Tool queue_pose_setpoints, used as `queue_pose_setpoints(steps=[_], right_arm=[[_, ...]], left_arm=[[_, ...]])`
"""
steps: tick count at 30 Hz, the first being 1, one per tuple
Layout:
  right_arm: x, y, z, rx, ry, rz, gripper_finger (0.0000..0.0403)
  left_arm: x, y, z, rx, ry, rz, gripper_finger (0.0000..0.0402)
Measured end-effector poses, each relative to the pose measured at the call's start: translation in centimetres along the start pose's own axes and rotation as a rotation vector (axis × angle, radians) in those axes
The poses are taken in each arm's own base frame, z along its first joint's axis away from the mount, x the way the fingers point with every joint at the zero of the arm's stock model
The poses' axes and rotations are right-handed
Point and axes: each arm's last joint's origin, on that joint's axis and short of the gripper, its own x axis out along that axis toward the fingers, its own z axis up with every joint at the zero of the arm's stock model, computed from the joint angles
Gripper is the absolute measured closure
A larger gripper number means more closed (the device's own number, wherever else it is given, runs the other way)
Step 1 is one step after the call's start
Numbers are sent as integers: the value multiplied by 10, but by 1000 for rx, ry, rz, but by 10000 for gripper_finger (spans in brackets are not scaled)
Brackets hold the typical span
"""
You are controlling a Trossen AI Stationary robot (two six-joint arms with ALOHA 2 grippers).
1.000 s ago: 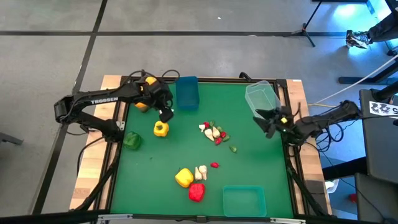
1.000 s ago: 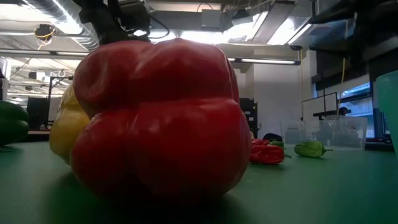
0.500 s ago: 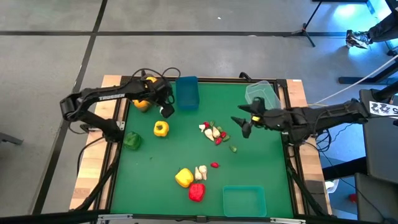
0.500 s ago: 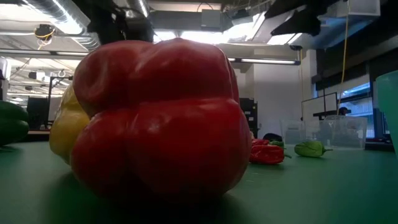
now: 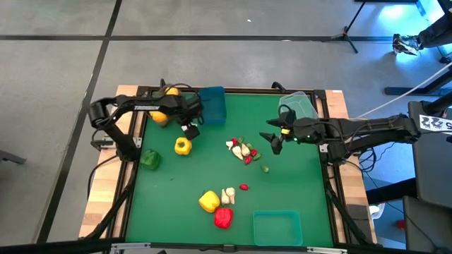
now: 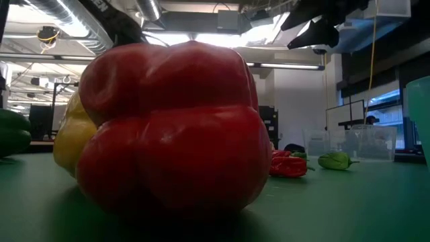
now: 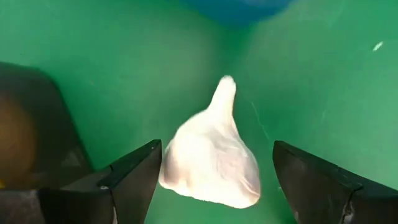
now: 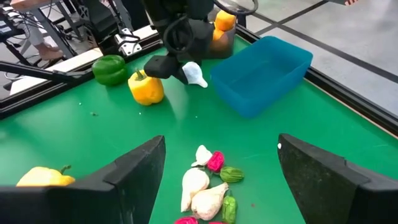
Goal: Sort produce into baskets
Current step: Put the white garlic into the white transparent bin
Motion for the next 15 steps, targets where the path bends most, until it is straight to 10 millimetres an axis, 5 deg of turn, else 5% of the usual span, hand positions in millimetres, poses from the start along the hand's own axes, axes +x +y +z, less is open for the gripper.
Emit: queue_pose_setpoints(steps=[9, 15], right_arm=[[0, 0, 0, -2, 2, -2, 100], [0, -1, 0, -2, -11, -31, 100]], left_arm=[[19, -12, 0, 82, 68, -5, 100], [22, -18, 0, 89, 81, -11, 143]])
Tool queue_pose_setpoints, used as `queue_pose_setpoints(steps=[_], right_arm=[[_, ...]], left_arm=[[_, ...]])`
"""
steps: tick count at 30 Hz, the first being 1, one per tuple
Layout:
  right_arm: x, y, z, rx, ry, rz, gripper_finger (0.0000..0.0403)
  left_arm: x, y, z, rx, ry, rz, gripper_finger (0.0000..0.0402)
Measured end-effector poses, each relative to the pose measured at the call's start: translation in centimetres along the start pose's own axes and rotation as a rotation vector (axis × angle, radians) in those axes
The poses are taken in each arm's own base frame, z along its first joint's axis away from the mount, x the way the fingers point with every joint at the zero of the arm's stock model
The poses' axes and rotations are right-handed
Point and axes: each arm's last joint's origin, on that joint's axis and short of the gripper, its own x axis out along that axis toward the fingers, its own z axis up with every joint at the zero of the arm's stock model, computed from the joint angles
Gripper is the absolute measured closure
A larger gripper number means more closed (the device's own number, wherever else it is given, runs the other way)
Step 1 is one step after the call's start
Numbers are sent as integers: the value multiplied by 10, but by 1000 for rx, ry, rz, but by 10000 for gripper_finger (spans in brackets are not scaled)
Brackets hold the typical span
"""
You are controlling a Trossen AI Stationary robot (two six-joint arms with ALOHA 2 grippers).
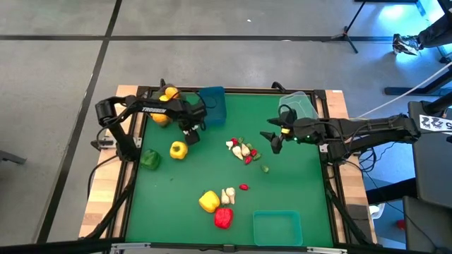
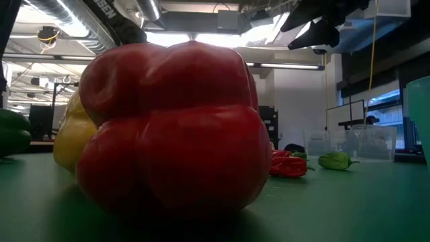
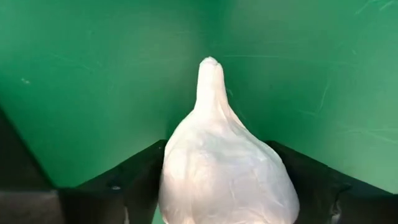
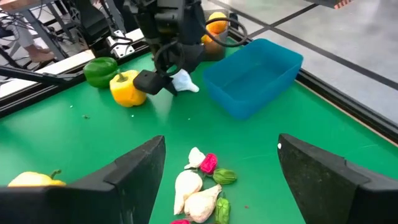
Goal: Sort produce into baskets
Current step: Put the white garlic into the white transparent bin
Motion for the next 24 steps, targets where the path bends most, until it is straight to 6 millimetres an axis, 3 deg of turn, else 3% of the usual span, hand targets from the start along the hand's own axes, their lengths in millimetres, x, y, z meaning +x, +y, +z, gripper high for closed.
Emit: queue_pose_setpoints(steps=[6, 13, 19, 24], right_arm=[[0, 0, 0, 0, -2, -3, 100], [0, 0, 0, 0, -2, -4, 100], [0, -2, 1, 28, -29, -59, 100], [2, -8, 4, 110, -55, -113, 100]], left_arm=[[0, -2, -1, -34, 10, -3, 182], [-8, -5, 1, -73, 37, -4, 177], [-41, -7, 28, -86, -52, -39, 180], [-92, -7, 60, -132, -254, -104, 179]])
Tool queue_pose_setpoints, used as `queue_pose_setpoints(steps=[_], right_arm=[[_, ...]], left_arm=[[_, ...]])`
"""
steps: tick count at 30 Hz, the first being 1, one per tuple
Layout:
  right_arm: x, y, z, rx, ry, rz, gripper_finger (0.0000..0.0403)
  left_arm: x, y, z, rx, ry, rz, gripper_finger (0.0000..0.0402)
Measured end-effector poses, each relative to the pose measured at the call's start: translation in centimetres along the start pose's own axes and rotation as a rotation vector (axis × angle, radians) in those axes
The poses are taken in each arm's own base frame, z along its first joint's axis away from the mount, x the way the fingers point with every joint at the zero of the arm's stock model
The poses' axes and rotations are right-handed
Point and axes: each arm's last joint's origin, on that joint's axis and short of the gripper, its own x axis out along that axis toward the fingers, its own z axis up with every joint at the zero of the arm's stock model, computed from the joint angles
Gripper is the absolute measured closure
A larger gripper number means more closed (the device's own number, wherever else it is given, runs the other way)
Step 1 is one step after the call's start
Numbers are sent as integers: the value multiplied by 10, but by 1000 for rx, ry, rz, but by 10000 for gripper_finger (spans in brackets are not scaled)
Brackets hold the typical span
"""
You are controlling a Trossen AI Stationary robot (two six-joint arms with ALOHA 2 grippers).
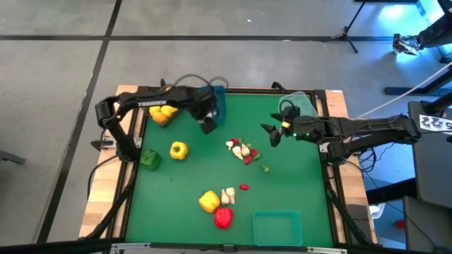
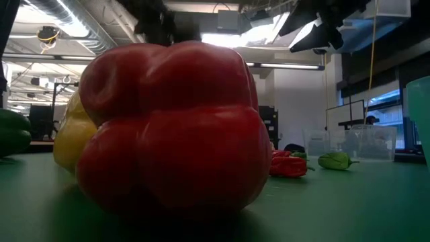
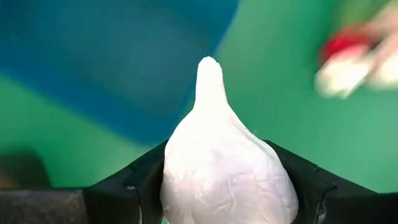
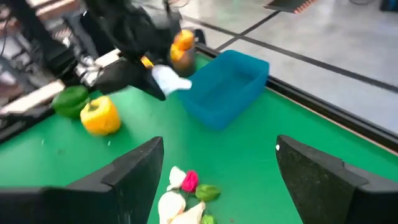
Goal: Sort produce into baskets
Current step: Put the white garlic into the white transparent bin
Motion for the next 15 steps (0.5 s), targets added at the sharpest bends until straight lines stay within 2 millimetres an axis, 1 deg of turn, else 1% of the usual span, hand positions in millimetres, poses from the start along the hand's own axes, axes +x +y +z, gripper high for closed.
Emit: queue_pose_setpoints(steps=[2, 5, 7, 9, 12, 15], right_arm=[[2, -3, 3, 32, -17, -12, 100], [5, -6, 11, 72, -67, -16, 100], [7, -8, 18, 102, -123, -9, 100], [8, -10, 28, 119, -202, 1, 100], [9, -11, 45, 134, -331, 40, 100], [15, -14, 60, 117, -434, 116, 100]], left_arm=[[-24, -3, 19, -3, -132, -30, 179], [-60, -6, 39, -14, -330, -70, 179], [-83, -8, 49, -21, -468, -112, 179], [-102, -11, 54, -23, -596, -159, 179], [-124, -16, 59, -38, -758, -217, 179], [-135, -25, 64, -30, -865, -275, 179]])
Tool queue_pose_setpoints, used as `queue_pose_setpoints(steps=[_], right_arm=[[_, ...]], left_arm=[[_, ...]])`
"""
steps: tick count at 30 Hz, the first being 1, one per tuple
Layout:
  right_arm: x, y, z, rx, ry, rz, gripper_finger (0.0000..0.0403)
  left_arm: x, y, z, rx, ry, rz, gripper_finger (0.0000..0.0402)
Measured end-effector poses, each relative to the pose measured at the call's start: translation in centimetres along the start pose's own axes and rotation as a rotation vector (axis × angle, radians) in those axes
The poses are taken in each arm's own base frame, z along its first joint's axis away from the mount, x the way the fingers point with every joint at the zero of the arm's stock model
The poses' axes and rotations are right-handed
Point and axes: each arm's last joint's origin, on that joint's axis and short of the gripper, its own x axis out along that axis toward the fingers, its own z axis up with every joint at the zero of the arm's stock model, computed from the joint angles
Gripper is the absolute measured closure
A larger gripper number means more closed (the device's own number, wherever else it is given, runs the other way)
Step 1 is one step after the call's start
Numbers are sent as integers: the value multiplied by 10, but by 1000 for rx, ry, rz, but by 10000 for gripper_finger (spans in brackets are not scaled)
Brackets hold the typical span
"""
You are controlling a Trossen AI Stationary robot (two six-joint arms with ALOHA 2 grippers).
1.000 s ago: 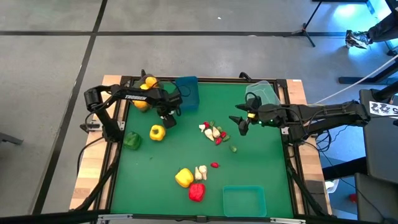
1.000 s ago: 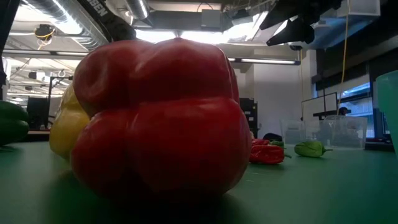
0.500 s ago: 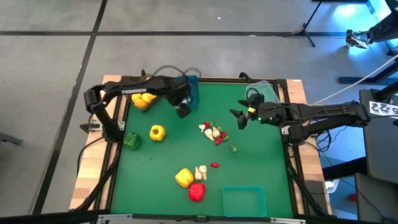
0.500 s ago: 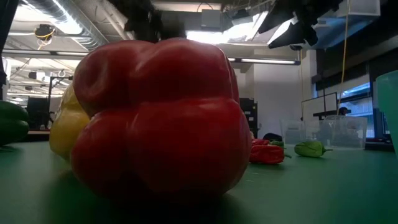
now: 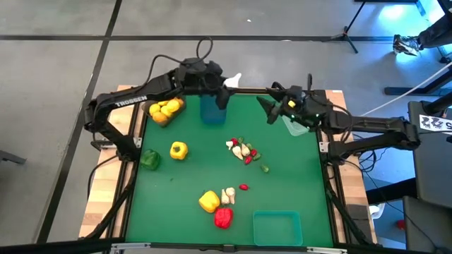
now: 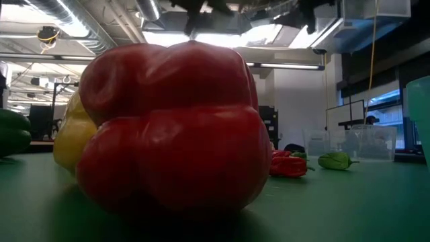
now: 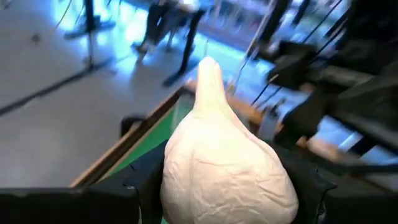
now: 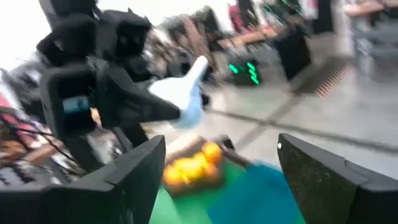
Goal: Sort produce into baskets
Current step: Put the white garlic into the white transparent bin
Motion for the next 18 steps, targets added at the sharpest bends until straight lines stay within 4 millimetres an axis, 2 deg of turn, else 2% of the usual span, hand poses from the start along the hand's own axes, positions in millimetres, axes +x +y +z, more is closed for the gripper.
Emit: queue_pose_setpoints(steps=[6, 13, 18], right_arm=[[22, -4, 9, 26, -94, 188, 100], [22, 4, 20, -113, -104, 344, 100], [25, 8, 24, -106, -88, 360, 100]], left_arm=[[1, -24, 1, 65, -57, -97, 180], [1, -39, -4, 87, -47, -134, 180], [0, -44, -4, 95, -63, -153, 180]])
